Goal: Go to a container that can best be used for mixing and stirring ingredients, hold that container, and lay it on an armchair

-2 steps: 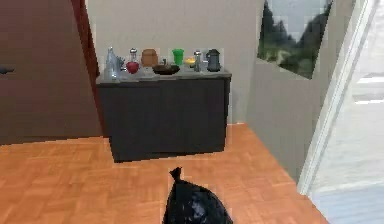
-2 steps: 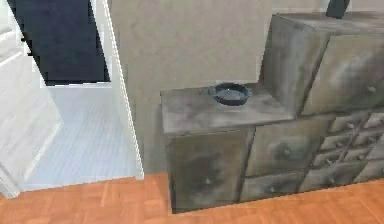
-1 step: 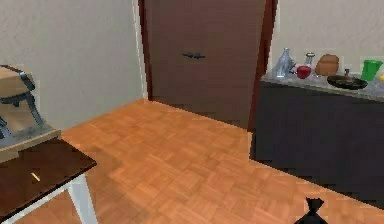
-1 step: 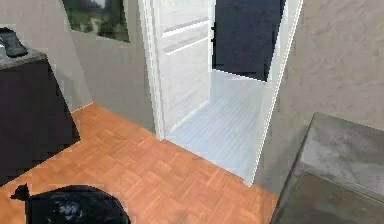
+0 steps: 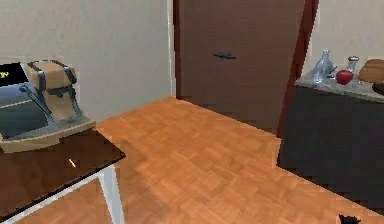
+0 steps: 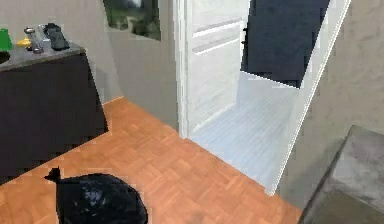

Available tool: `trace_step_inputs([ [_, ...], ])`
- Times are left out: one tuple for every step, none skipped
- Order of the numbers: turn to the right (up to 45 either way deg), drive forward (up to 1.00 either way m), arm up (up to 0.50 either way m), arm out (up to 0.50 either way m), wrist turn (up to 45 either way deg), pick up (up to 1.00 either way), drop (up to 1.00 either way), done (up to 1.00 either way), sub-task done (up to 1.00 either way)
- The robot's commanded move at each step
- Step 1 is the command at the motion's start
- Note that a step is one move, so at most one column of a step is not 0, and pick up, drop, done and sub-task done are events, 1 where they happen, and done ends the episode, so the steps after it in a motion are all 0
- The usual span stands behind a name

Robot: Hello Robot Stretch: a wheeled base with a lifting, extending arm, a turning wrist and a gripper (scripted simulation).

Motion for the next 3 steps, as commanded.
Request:
trace_step_inputs([
  [0.0,1.00,0.00,0.00,0.0,0.00,0.00,0.00,0.00],
  [-18.0,0.00,0.00,0.00,0.0,0.00,0.00,0.00,0.00],
  [0.0,0.05,0.00,0.00,0.0,0.00,0.00,0.00,0.00],
])
